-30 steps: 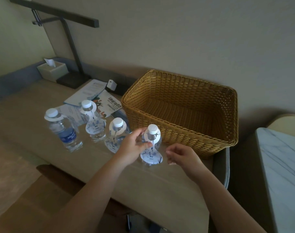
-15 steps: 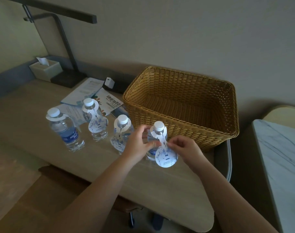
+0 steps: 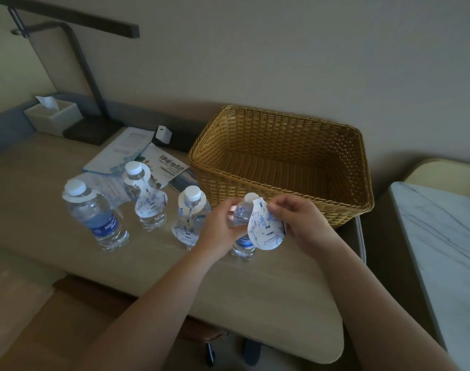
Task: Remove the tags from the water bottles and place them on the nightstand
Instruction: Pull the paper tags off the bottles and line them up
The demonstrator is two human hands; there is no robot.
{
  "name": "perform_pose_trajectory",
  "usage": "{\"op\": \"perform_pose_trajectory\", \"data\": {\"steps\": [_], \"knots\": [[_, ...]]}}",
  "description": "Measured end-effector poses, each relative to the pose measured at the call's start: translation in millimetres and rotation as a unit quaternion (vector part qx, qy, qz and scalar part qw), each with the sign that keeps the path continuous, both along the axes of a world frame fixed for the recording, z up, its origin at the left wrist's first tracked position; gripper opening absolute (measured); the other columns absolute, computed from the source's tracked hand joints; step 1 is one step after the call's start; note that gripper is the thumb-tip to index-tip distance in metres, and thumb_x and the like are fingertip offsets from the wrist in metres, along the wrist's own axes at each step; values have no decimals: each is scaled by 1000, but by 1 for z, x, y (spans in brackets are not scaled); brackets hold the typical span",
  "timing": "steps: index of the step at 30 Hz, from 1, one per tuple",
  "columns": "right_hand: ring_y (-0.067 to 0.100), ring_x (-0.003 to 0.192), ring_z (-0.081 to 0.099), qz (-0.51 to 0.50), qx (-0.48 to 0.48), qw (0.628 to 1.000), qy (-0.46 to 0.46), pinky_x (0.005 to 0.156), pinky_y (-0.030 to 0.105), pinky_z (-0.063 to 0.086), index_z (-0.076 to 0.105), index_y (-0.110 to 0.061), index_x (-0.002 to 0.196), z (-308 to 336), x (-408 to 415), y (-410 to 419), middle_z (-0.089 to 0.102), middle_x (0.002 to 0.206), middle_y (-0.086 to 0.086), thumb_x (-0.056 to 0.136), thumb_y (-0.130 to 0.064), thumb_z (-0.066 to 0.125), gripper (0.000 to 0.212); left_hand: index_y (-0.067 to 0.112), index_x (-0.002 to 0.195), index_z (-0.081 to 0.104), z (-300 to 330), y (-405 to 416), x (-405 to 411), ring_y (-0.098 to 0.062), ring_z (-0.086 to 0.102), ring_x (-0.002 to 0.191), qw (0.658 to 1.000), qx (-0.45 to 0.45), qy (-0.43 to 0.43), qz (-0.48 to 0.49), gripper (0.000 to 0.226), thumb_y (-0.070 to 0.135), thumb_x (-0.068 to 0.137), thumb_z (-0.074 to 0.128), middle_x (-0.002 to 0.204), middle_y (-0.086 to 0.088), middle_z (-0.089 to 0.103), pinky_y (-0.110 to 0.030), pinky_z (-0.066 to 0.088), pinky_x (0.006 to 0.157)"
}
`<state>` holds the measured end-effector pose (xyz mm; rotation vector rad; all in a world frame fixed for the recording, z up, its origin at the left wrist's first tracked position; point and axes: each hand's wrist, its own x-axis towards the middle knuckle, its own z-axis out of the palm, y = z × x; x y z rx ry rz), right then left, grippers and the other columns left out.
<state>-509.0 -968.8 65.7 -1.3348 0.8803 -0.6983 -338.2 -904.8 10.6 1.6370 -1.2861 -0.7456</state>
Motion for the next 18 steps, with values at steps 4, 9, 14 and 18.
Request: {"op": "perform_pose_trajectory", "data": {"steps": [4, 9, 14, 18], "knots": [[16, 71, 62, -30, 37, 997, -63, 61, 26, 52, 62, -6, 88, 1, 4, 2, 66, 81, 7, 92, -9, 57, 8, 32, 120, 53, -2, 0, 0, -6, 60, 101, 1000, -7, -4, 3, 52, 26, 75, 80, 113, 11, 65, -19, 44, 71], [17, 75, 64, -93, 47, 992, -70, 65, 29, 53, 65, -10, 85, -16, -16, 7, 68, 81, 5, 90, -10, 60, 8, 36, 116, 51, -2, -1, 0, 9, 54, 93, 1000, -3, -16, 10, 56, 39, 69, 82, 105, 27, 56, -7, 38, 67], [26, 83, 65, -213, 66, 974, 34, 72, 38, 51, 68, -9, 88, -57, -65, 18, 70, 92, 14, 88, -15, 65, 7, 26, 116, 56, -7, -2, -2, 8, 56, 96, 999, -30, -36, 18, 57, 40, 67, 83, 108, 19, 61, -5, 42, 73], [29, 86, 68, -320, 63, 929, 174, 75, 42, 56, 69, -8, 87, -91, -87, 27, 71, 90, 13, 86, -17, 68, 9, 20, 118, 56, -11, -1, -4, -8, 61, 98, 997, -61, -44, 23, 60, 37, 67, 83, 115, 7, 63, -19, 47, 79]]}}
